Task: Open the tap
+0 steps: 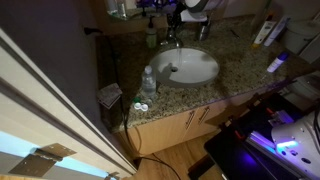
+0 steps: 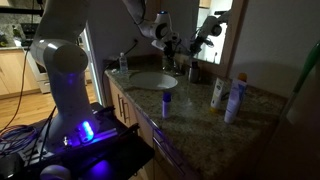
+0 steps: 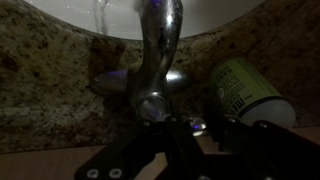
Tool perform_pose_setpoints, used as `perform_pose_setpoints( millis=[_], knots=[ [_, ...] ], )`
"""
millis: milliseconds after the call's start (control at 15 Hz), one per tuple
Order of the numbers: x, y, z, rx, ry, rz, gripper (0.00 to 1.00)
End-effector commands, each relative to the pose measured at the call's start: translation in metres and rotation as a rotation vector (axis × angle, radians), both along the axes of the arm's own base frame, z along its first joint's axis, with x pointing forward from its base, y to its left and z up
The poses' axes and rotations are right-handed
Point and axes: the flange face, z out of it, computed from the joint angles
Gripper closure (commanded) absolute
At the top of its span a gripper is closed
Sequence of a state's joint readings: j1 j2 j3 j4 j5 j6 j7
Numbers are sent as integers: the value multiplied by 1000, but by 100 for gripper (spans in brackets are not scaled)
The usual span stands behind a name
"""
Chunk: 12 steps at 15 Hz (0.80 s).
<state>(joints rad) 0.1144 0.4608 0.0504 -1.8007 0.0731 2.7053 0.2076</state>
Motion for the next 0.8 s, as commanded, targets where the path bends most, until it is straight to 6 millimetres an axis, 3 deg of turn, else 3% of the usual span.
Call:
perform_pose_setpoints(
  millis=[0,400,733],
  knots=[
    [-1,45,35,62,-56,116,93],
    [-1,43,40,77,-92,187,93],
    [-14,31,64,27,-149,223,93]
  ],
)
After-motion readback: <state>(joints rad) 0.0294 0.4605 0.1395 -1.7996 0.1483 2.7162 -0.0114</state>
